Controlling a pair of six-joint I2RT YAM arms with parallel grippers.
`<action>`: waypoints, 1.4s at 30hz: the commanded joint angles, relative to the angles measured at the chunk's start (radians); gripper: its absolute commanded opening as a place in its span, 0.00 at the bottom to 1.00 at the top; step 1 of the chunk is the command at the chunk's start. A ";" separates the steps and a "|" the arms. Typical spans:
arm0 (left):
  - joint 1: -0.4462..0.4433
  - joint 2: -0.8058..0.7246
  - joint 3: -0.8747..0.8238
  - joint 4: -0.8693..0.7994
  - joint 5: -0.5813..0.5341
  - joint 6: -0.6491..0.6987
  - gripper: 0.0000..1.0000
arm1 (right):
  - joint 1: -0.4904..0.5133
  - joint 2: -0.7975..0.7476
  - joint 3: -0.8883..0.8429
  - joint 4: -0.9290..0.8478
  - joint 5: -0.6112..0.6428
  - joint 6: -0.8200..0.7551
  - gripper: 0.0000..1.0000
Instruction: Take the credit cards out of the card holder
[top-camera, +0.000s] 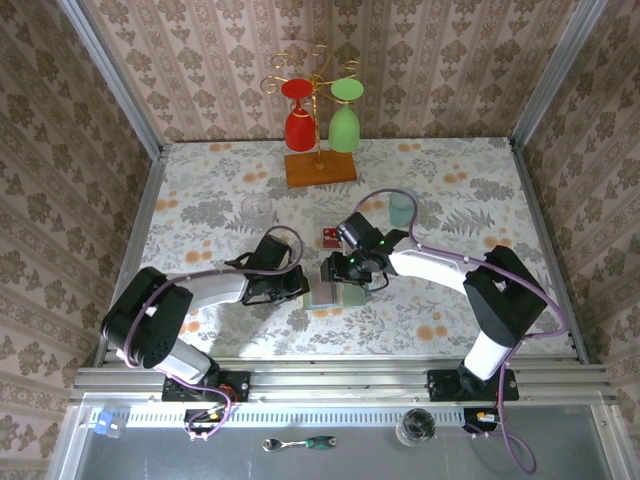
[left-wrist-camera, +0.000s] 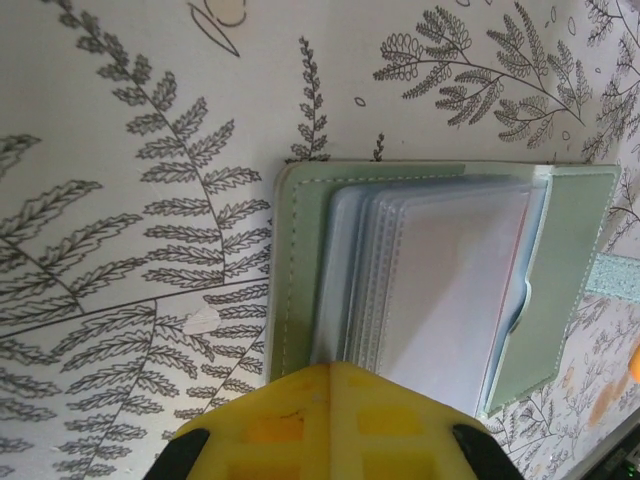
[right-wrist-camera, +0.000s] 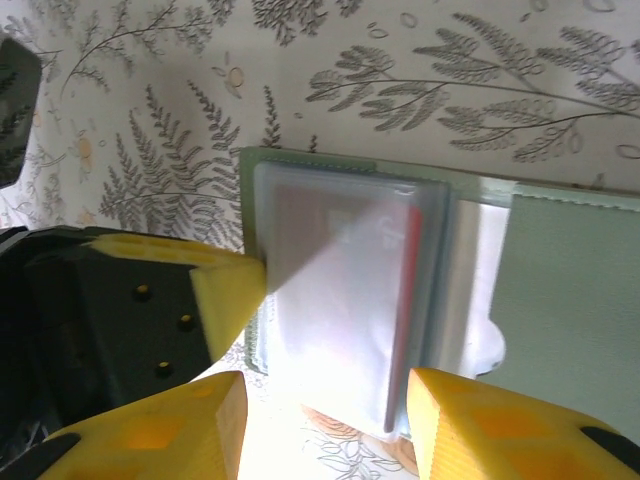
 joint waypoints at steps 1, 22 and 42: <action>-0.006 -0.042 -0.017 -0.022 -0.042 0.008 0.02 | 0.018 0.011 -0.001 0.030 -0.030 0.036 0.46; -0.005 -0.044 -0.007 -0.083 -0.041 0.030 0.02 | 0.053 0.063 0.021 0.060 -0.052 0.071 0.46; 0.030 0.007 -0.018 -0.077 -0.013 0.050 0.00 | 0.059 0.126 0.004 0.083 -0.007 0.111 0.45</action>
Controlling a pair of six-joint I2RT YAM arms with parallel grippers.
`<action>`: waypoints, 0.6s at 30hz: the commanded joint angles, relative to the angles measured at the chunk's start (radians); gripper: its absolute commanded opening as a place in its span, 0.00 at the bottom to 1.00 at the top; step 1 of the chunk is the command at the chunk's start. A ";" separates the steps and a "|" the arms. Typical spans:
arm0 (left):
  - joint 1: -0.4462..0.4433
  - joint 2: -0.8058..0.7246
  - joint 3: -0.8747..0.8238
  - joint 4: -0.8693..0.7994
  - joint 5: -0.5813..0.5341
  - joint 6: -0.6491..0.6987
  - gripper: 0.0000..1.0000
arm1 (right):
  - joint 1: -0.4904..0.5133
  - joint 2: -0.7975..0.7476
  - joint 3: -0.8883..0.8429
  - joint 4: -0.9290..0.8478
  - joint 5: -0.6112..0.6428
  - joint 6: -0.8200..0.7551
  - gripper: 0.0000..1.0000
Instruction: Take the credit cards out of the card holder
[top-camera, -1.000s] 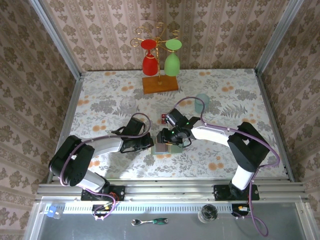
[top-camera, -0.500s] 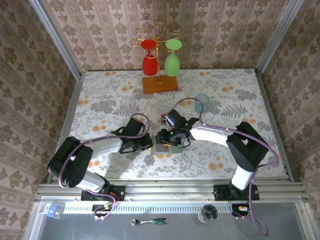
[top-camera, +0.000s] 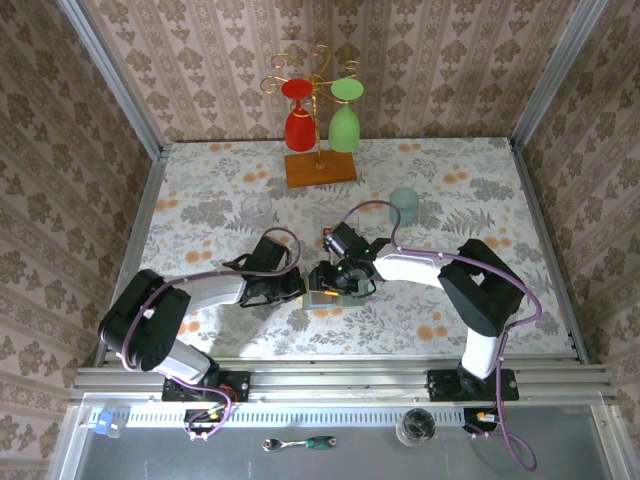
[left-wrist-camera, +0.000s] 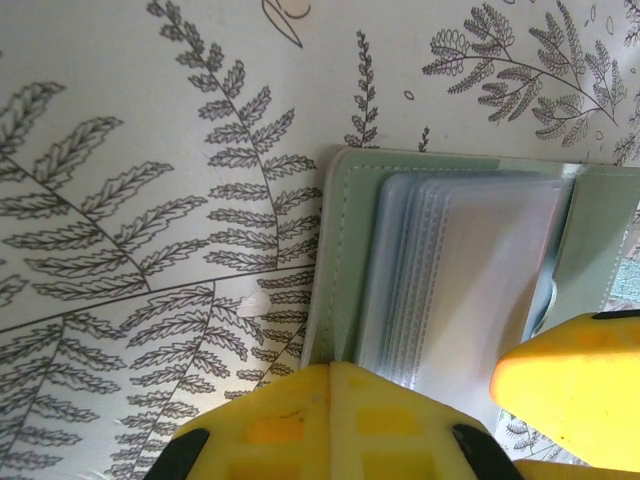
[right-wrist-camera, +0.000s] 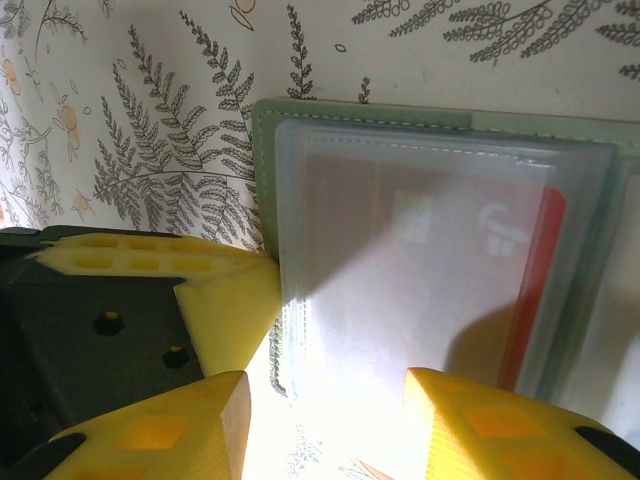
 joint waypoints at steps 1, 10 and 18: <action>0.017 0.021 0.001 -0.058 0.002 0.045 0.00 | 0.007 0.002 -0.002 -0.039 0.064 0.014 0.44; 0.038 0.035 0.009 -0.070 0.011 0.064 0.00 | -0.003 -0.040 -0.036 -0.063 0.112 0.008 0.45; 0.041 0.027 0.015 -0.070 0.016 0.060 0.00 | -0.009 -0.048 -0.057 -0.053 0.118 0.009 0.44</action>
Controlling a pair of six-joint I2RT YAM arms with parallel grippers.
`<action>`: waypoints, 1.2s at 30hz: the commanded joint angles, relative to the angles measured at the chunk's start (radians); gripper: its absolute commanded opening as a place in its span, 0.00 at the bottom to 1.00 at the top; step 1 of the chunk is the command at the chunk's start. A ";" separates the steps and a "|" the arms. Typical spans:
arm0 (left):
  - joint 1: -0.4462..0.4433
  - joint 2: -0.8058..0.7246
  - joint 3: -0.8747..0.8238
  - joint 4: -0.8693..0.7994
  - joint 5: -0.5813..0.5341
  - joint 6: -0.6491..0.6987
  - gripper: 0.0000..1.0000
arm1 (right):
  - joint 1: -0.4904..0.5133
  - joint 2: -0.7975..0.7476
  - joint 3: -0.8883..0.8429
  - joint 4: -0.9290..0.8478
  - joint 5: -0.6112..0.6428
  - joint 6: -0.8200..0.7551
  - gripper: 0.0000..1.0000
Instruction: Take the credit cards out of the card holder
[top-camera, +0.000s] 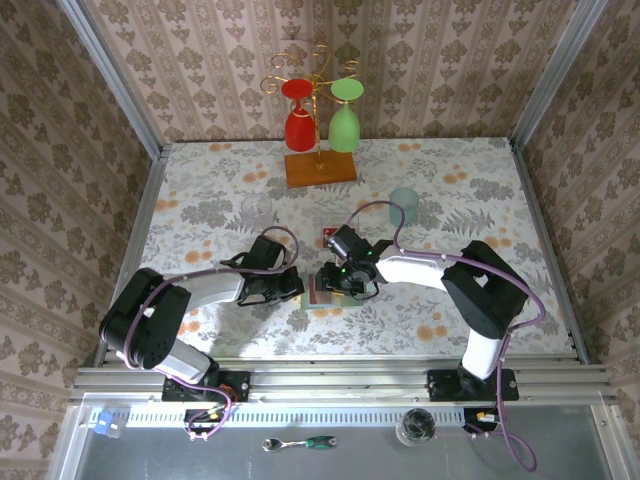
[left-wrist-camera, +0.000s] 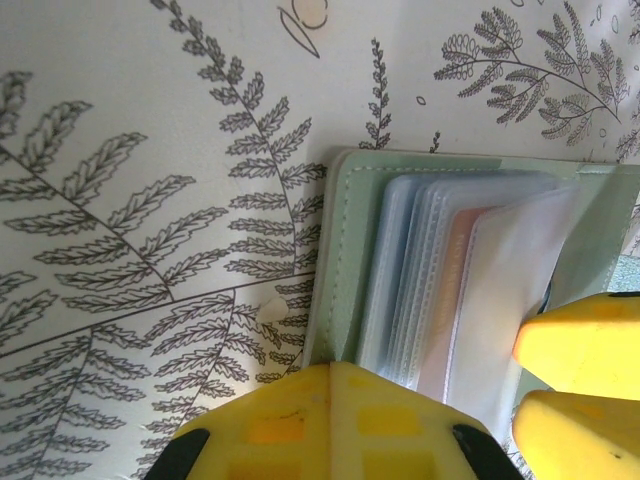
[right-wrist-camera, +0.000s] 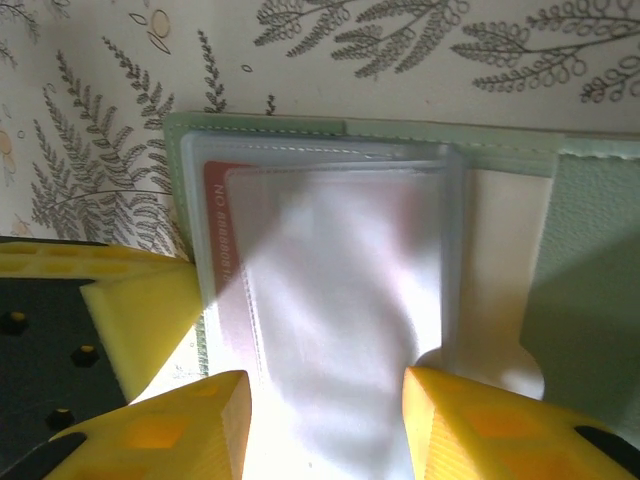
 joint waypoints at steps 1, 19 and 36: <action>0.010 0.013 0.017 -0.062 -0.022 0.022 0.00 | -0.008 -0.023 -0.026 -0.023 0.025 0.008 0.44; -0.025 -0.022 0.053 0.062 0.085 -0.101 0.24 | -0.039 -0.056 -0.119 0.093 -0.014 0.068 0.40; -0.089 0.050 0.063 0.129 0.055 -0.168 0.27 | -0.075 -0.058 -0.190 0.205 -0.089 0.122 0.32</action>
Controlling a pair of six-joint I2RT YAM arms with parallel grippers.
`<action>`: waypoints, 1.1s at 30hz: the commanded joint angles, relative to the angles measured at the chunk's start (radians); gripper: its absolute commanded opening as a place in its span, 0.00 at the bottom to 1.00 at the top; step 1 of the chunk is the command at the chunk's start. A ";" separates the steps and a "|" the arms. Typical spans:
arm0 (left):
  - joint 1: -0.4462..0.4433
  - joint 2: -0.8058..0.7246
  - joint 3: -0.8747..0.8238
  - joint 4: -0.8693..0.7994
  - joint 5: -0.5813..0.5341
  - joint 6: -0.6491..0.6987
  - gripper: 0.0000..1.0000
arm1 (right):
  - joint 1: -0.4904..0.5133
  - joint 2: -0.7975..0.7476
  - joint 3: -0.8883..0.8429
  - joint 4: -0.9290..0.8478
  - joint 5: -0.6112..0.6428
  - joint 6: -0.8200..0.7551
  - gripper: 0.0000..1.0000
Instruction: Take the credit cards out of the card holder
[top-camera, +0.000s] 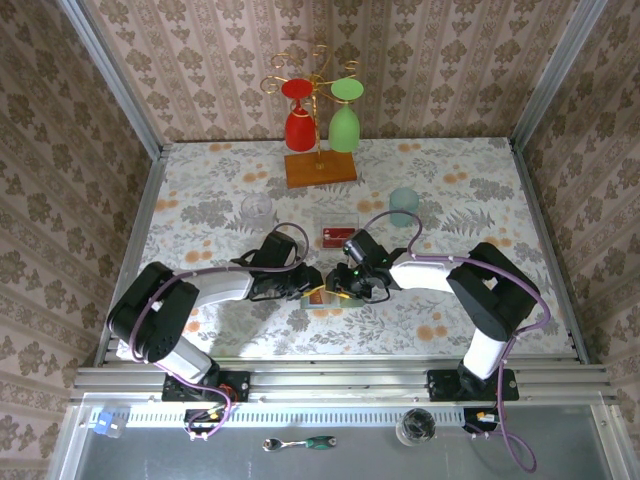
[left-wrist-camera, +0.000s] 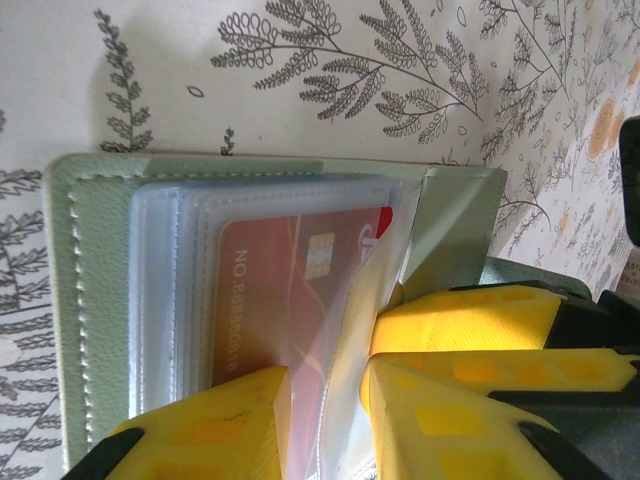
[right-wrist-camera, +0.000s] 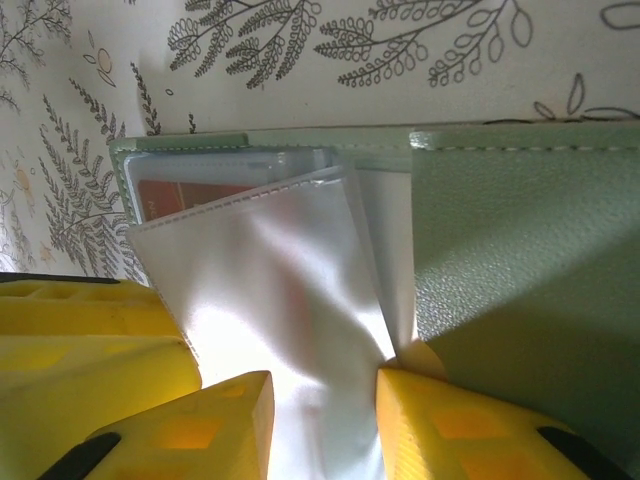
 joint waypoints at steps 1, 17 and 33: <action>-0.011 0.001 0.013 0.007 -0.013 -0.017 0.27 | -0.007 -0.015 -0.029 0.011 -0.010 0.026 0.31; -0.029 -0.010 0.071 0.005 0.007 -0.028 0.22 | -0.037 -0.211 -0.087 -0.047 0.048 0.027 0.30; -0.100 0.146 0.220 0.007 0.021 -0.027 0.21 | -0.100 -0.401 -0.167 -0.127 0.087 0.001 0.30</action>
